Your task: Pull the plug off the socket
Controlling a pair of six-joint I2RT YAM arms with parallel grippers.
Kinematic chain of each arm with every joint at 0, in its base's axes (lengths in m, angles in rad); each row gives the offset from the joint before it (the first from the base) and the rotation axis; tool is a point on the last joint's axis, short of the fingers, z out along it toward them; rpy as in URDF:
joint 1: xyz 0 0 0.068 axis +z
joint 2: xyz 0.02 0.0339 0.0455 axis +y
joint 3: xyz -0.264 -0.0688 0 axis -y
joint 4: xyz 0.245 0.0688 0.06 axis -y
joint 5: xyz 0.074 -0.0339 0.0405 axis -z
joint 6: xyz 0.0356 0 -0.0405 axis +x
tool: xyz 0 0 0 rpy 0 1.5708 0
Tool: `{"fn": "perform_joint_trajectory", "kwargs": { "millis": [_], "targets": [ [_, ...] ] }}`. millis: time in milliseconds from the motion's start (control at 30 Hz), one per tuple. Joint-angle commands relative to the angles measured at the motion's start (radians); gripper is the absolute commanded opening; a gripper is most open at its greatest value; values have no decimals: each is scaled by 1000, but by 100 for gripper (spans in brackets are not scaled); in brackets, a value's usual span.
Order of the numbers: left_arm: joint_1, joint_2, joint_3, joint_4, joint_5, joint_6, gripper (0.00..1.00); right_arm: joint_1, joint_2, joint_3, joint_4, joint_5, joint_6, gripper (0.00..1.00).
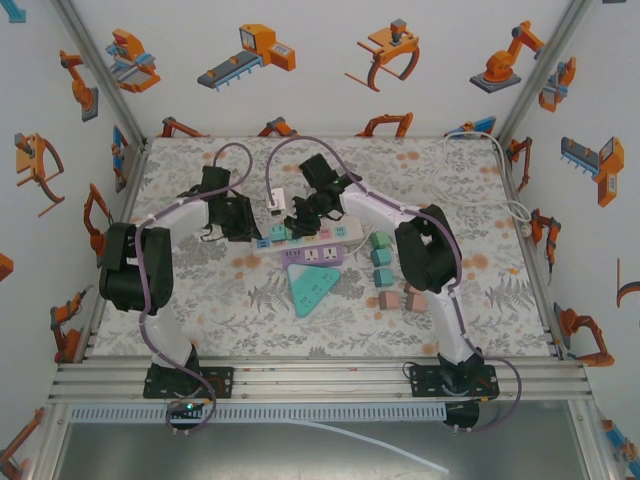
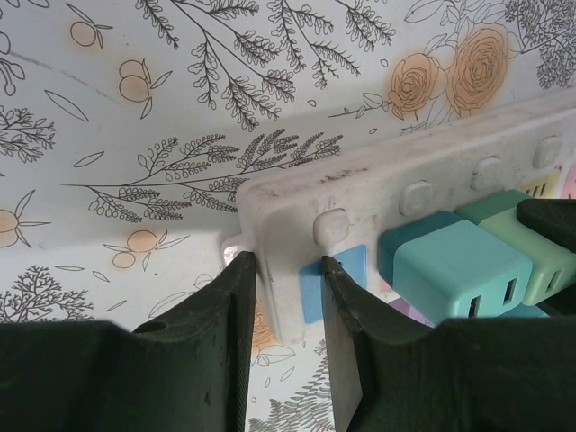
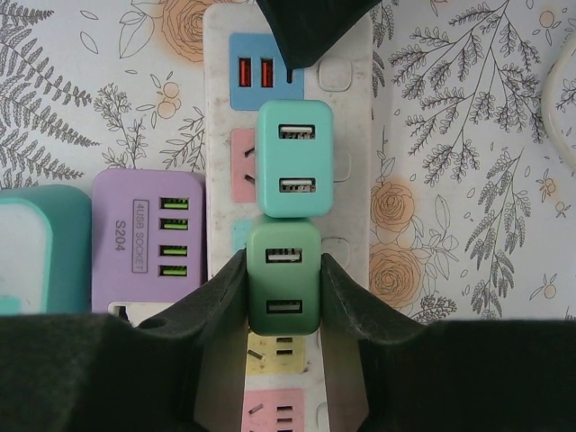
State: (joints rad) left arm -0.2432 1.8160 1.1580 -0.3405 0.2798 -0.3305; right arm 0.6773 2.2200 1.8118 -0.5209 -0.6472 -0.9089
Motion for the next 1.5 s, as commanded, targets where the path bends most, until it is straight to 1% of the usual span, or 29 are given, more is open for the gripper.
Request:
{"fn": "perform_joint_trajectory", "kwargs": {
  "millis": [0, 167, 367, 633, 833, 967, 1133, 1233, 1333, 1467],
  "targets": [
    [-38, 72, -3, -120, -74, 53, 35, 8, 1, 56, 30, -70, 32, 22],
    [-50, 88, 15, -162, -144, 75, 35, 7, -3, 91, 14, -92, 77, 17],
    [-62, 105, 27, -190, -204, 92, 35, 3, -2, 124, 3, -106, 116, 14],
    [-66, 105, 32, -198, -219, 92, 35, 1, -25, 111, 4, -107, 111, 13],
    [-67, 79, 38, -197, -197, 87, 35, -2, -47, 82, 4, -97, 109, 14],
    [-65, 42, 53, -201, -189, 85, 35, -4, -87, 54, 10, -84, 116, 13],
    [-64, -7, 78, -212, -187, 92, 35, -7, -164, -35, 68, -77, 148, 12],
    [-65, -44, 88, -211, -173, 95, 35, -8, -220, -95, 114, -64, 194, 12],
    [-66, -96, 91, -211, -147, 97, 35, -14, -289, -159, 178, -31, 291, 11],
    [-70, -192, 79, -210, -110, 94, 35, -39, -385, -237, 262, 21, 522, 9]
  ]
}}
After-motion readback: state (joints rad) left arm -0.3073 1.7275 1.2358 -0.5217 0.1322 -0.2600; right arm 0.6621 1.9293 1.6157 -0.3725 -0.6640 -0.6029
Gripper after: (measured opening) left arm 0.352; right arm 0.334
